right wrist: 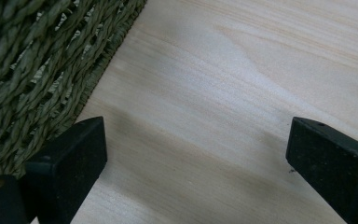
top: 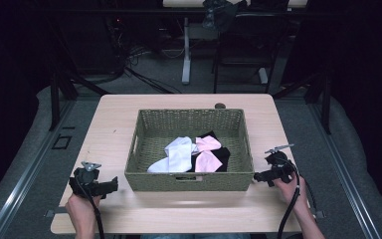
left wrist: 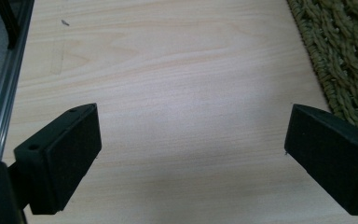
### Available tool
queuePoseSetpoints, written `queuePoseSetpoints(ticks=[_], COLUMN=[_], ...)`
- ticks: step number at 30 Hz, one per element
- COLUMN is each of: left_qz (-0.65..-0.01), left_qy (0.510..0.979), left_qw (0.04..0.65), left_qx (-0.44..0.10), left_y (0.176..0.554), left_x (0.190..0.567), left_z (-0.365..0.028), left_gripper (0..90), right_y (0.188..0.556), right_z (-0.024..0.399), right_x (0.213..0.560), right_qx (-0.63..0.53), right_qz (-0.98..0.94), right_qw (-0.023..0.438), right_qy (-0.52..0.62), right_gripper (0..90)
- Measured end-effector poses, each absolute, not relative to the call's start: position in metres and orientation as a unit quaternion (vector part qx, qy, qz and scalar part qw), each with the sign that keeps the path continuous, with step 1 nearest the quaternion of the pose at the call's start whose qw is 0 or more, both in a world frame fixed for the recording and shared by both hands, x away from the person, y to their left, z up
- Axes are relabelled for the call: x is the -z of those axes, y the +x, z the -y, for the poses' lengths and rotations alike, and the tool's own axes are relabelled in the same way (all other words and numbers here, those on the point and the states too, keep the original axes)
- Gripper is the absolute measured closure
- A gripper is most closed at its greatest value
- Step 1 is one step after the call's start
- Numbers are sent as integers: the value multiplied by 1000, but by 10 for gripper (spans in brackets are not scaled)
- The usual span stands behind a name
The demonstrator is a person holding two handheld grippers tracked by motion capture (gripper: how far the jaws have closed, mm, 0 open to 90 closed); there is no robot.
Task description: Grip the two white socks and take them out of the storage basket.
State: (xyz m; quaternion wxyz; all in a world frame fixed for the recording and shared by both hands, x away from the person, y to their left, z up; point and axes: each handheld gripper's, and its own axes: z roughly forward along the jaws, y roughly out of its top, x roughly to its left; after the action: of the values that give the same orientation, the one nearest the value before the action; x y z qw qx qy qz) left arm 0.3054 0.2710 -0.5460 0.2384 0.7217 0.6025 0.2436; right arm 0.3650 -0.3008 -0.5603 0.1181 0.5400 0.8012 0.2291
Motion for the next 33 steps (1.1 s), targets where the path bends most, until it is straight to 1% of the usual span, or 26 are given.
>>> queuePoseSetpoints(ticks=[3, 12, 16, 18, 21, 23, 24, 25, 26, 27, 28, 33], left_qz=[-599, -593, -600, -600, -599, -599, -594, -594, -587, -587, -580, -564], left_qy=[724, 729, 723, 724, 729, 727, 728, 728, 734, 734, 738, 753], left_qw=[244, 247, 263, 264, 255, 259, 261, 261, 262, 262, 265, 267], left_qx=[-241, -237, -220, -211, -212, -214, -220, -220, -221, -221, -224, -208], left_y=[304, 303, 303, 304, 306, 306, 308, 308, 310, 310, 312, 324], left_x=[541, 529, 522, 521, 514, 505, 494, 494, 481, 481, 469, 447], left_z=[-271, -271, -276, -278, -278, -278, -278, -278, -276, -276, -273, -263], left_gripper=[56, 17, 3, 2, 2, 3, 2, 2, 2, 2, 2, 3], right_y=[365, 365, 365, 365, 365, 366, 365, 365, 365, 365, 365, 366], right_z=[302, 303, 303, 306, 308, 308, 307, 307, 306, 306, 306, 307], right_x=[559, 560, 560, 559, 559, 559, 559, 559, 558, 558, 559, 559], right_qx=[-229, -234, -235, -236, -239, -240, -240, -240, -236, -236, -238, -239], right_qz=[-803, -799, -798, -797, -793, -791, -792, -792, -796, -796, -795, -793], right_qw=[114, 116, 115, 113, 115, 115, 113, 113, 113, 113, 113, 113], right_qy=[538, 542, 543, 545, 548, 551, 549, 549, 545, 545, 547, 549], right_gripper=[49, 49, 52, 52, 53, 53, 52, 52, 53, 53, 53, 53])
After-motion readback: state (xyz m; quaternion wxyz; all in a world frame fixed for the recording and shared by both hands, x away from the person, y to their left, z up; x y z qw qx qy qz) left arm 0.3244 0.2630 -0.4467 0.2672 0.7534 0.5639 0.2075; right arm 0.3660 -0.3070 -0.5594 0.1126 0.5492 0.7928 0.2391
